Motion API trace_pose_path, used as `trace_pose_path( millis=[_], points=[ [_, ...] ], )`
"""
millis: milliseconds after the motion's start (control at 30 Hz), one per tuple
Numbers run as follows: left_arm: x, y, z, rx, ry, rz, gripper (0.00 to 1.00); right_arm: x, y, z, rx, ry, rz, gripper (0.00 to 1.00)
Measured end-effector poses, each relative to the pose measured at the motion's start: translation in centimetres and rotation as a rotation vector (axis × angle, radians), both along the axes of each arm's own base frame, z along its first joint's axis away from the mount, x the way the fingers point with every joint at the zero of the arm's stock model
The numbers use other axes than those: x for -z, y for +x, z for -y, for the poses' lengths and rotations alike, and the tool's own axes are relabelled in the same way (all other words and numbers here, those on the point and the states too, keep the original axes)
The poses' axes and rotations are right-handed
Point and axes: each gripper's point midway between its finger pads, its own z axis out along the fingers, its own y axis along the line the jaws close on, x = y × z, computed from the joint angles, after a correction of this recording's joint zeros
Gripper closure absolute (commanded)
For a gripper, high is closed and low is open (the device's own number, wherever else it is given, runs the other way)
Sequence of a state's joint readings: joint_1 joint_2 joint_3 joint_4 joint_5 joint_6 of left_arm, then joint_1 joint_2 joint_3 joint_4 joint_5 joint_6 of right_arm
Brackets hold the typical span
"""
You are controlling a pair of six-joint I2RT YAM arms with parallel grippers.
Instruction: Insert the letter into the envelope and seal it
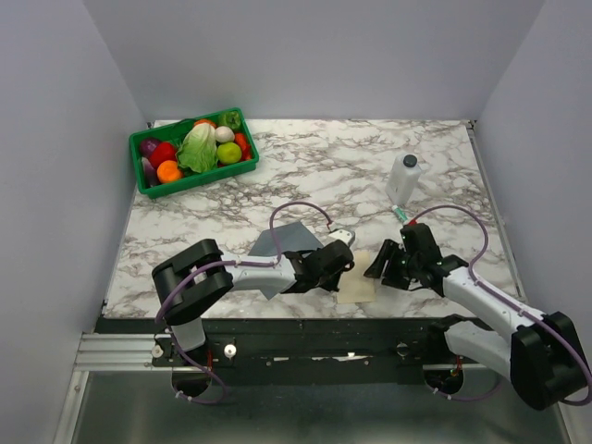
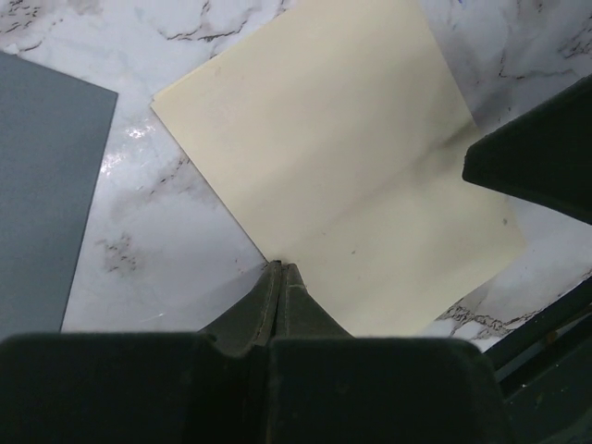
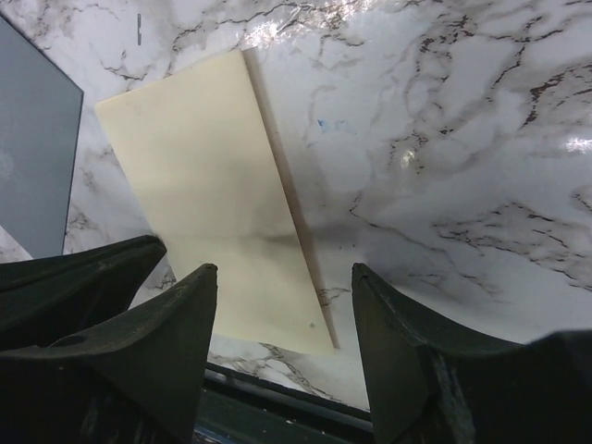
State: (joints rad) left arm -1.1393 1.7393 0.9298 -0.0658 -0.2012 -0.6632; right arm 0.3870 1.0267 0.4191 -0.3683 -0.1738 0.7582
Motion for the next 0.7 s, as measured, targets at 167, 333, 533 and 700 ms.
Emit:
trace_pose_path(
  millis=[167, 333, 533, 700],
  points=[
    [0.1, 0.1, 0.3, -0.011, -0.029, 0.003, 1.00, 0.3, 0.4, -0.7, -0.018, 0.030, 0.000, 0.36],
    [0.1, 0.1, 0.4, -0.017, -0.050, 0.007, 1.00, 0.4, 1.1, -1.6, -0.035, 0.061, 0.014, 0.37],
    [0.0, 0.1, 0.4, -0.023, -0.058, 0.006, 1.00, 0.3, 1.7, -2.5, -0.056, 0.105, 0.030, 0.37],
    [0.0, 0.1, 0.4, -0.026, -0.063, 0.004, 1.00, 0.3, 1.8, -2.8, -0.059, 0.127, 0.047, 0.37]
  ],
)
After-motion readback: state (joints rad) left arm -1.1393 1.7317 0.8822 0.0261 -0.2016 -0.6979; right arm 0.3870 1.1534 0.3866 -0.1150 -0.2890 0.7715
